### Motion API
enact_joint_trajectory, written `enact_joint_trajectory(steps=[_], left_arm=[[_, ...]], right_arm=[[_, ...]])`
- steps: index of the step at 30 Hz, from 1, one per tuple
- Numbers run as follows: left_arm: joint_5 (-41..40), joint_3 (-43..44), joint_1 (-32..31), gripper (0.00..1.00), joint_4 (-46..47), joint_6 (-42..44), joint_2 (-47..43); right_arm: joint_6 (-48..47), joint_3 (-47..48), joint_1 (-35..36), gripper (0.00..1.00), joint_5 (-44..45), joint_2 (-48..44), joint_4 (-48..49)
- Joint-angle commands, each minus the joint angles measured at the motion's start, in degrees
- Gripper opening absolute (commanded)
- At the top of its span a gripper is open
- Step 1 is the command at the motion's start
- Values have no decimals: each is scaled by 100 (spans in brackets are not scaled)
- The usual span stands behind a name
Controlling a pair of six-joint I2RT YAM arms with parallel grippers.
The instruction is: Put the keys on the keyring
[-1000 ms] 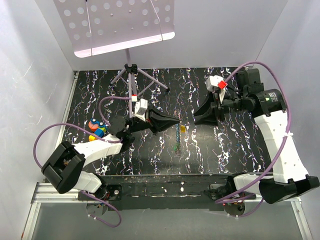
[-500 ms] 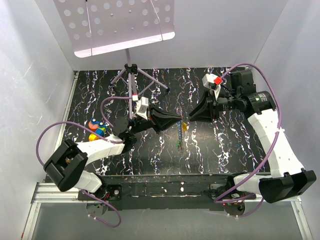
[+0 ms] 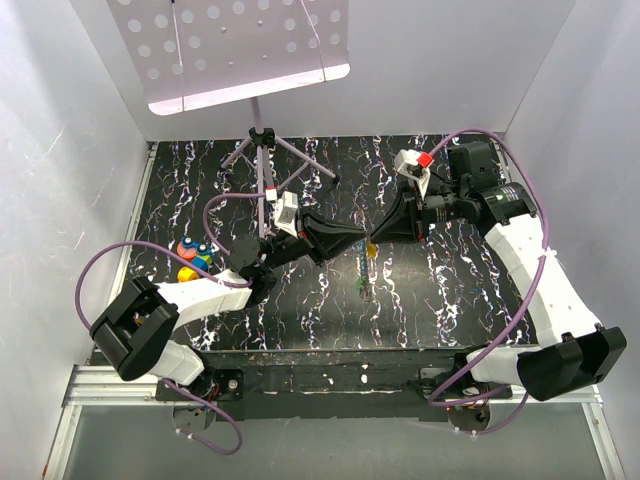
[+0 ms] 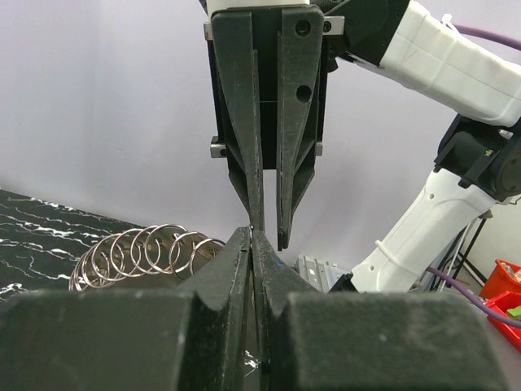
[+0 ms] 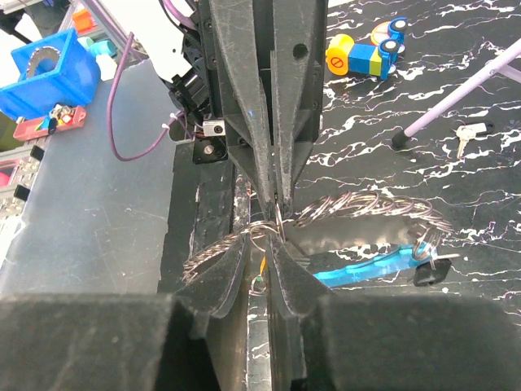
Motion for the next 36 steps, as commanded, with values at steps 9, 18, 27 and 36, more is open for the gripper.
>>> enact_joint_trajectory(steps=[9,18,27,36], left_arm=[[-277,78,-58,0,432,-14,-156],[-277,70,-67,0,458,-41,-147],[-251,43,-58,0,511,-59,-147],[-207,-71,-67,0,441,73,-270]], right_arm=[[297,-68,46,11,-269,55,406],[350,-112,82,4,-269,90,494],[332,-165,90,1,-365,90,494],[-1001,282,73,36,-664,143,-821]])
